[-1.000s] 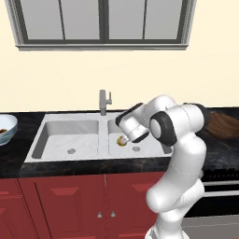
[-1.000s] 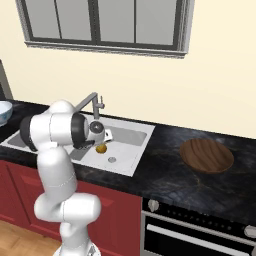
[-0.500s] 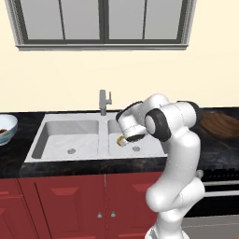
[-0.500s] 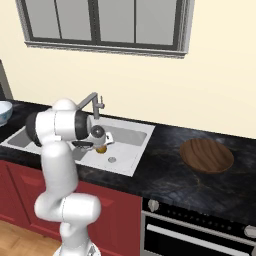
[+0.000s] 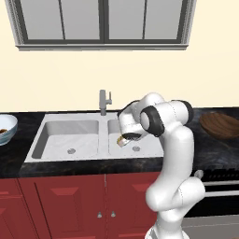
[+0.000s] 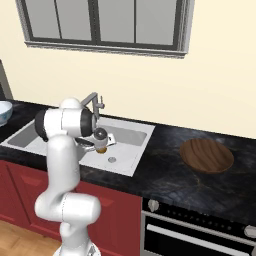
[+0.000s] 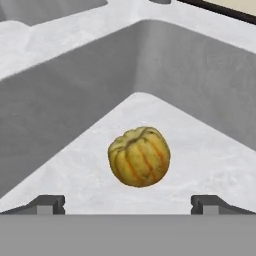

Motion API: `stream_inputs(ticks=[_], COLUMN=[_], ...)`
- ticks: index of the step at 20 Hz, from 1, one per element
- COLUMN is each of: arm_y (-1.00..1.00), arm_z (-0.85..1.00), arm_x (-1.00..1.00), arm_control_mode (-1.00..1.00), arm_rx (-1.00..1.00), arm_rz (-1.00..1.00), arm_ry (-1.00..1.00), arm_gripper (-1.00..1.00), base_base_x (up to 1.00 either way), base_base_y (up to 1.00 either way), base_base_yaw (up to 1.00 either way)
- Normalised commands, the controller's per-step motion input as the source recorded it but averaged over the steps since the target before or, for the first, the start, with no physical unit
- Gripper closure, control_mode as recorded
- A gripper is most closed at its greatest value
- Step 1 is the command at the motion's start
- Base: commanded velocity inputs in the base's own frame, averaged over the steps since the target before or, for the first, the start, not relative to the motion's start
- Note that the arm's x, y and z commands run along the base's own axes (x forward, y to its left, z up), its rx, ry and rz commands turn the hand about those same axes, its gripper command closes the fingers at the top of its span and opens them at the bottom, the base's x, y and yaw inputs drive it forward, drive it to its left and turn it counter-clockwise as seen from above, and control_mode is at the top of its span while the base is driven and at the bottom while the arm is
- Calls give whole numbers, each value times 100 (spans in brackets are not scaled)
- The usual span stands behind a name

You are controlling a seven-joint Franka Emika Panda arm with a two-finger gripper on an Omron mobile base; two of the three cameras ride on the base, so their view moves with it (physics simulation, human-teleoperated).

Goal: Pick the mangos from the cabinet and place them in one bowl. Pick the squash from the sink and place it in the other bowl.

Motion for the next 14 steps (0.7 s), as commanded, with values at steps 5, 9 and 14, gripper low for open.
stream_inputs(ticks=[5, 9, 14], arm_y=[0, 16, 26], arm_z=[-28, -45, -47], arm_x=[36, 31, 45], arm_control_mode=[-100, -100, -100], arm_rx=[0, 0, 0], arm_rz=[0, 0, -2], arm_ry=[-1, 0, -1], arm_gripper=[-100, -100, -100], base_base_x=[0, 0, 0], base_base_y=[0, 0, 0], base_base_yaw=[0, 0, 0])
